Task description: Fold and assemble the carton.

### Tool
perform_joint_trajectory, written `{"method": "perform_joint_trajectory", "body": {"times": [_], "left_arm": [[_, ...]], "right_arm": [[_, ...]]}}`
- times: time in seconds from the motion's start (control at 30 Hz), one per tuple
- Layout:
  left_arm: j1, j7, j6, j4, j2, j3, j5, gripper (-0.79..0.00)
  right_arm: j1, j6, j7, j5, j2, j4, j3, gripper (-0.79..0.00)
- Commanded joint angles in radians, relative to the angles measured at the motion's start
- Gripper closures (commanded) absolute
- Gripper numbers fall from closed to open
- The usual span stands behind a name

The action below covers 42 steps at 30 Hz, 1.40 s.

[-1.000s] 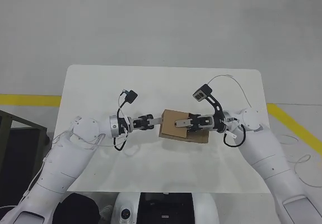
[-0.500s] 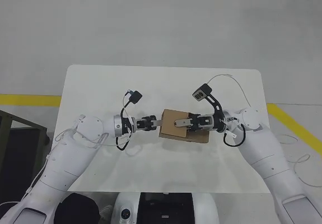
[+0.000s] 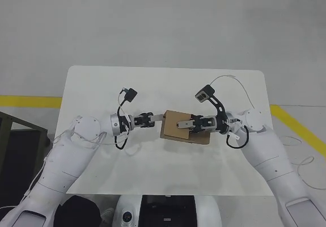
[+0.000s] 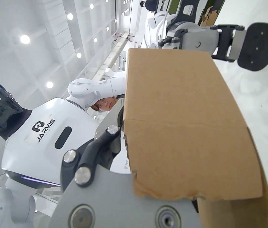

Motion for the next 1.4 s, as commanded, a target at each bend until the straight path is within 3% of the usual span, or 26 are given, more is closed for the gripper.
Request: {"method": "perform_joint_trajectory", "body": {"times": [0.0,0.13,0.4,0.57,0.7,0.9,0.93,1.0,1.17,1.37], "left_arm": [[0.017,0.020,-0.002,-0.004,0.004,-0.022,0.005,-0.785],[0.043,0.078,-0.037,-0.023,0.008,-0.059,0.021,-0.785],[0.079,0.248,-0.227,-0.032,0.010,-0.092,0.172,-0.785],[0.101,0.336,-0.356,-0.022,0.015,-0.124,0.329,-0.785],[0.111,0.368,-0.398,-0.007,0.017,-0.135,0.386,-0.785],[0.112,0.369,-0.401,-0.005,0.017,-0.136,0.386,-0.785],[0.112,0.369,-0.401,-0.005,0.017,-0.136,0.386,-0.785],[0.112,0.369,-0.401,-0.005,0.017,-0.136,0.386,-0.785],[0.112,0.369,-0.401,-0.005,0.017,-0.136,0.386,-0.785],[0.112,0.369,-0.401,-0.005,0.017,-0.136,0.386,-0.785]], "right_arm": [[0.000,0.000,0.000,-0.003,0.000,0.003,-0.001,0.000],[0.004,0.013,-0.010,-0.018,-0.002,0.013,-0.004,0.000],[0.023,0.043,-0.090,-0.079,-0.007,0.069,-0.019,0.000],[0.057,0.056,-0.171,-0.222,-0.020,0.146,-0.078,0.000],[0.099,0.058,-0.222,-0.318,-0.044,0.230,-0.150,0.000],[0.159,0.027,-0.217,-0.281,-0.092,0.353,-0.219,0.000],[0.169,0.021,-0.214,-0.279,-0.099,0.372,-0.227,-0.154],[0.191,0.012,-0.222,-0.289,-0.110,0.414,-0.240,-0.785],[0.236,-0.021,-0.294,-0.375,-0.118,0.477,-0.251,-0.785],[0.219,-0.032,-0.337,-0.425,-0.091,0.454,-0.204,-0.785]]}}
